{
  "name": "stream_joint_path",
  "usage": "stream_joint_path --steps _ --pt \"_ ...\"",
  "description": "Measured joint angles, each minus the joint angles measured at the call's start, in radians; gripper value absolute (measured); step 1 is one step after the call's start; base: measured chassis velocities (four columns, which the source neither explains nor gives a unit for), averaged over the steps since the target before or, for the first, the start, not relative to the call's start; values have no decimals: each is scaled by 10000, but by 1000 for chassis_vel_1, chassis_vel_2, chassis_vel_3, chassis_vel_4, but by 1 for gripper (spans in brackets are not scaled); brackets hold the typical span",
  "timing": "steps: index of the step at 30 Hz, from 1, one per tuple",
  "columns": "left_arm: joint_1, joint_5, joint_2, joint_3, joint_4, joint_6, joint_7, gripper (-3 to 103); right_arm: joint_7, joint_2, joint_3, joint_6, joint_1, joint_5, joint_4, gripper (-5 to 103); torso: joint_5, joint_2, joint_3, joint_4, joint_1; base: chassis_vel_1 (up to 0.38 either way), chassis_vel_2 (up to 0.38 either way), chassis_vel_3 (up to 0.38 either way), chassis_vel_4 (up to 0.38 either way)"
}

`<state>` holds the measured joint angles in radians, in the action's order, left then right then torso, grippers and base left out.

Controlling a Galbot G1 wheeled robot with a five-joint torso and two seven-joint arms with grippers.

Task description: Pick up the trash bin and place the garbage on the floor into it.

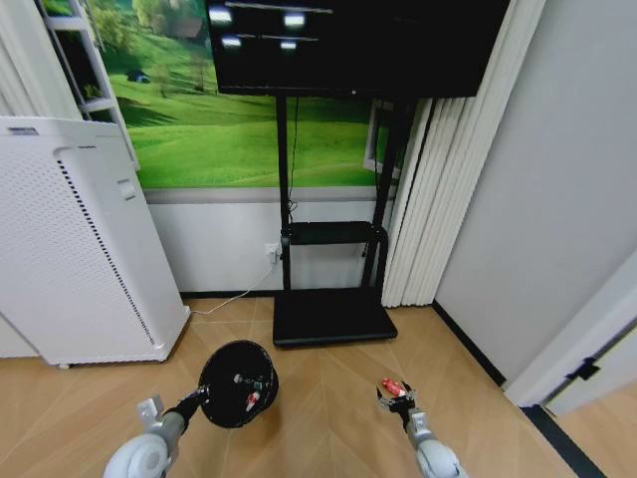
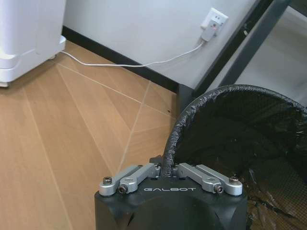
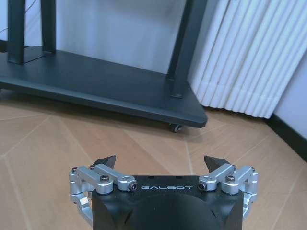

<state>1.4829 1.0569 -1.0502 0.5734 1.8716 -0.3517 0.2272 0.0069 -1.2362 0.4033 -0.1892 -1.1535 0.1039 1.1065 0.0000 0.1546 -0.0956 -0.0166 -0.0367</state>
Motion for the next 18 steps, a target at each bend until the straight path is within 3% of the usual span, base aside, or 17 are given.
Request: stream_joint_path --steps 18 --pt "398 -176 -167 473 19 16 103 3 -121 -35 -11 725 40 -1 29 100 0 0 1 6 1 -5 18 13 -15"
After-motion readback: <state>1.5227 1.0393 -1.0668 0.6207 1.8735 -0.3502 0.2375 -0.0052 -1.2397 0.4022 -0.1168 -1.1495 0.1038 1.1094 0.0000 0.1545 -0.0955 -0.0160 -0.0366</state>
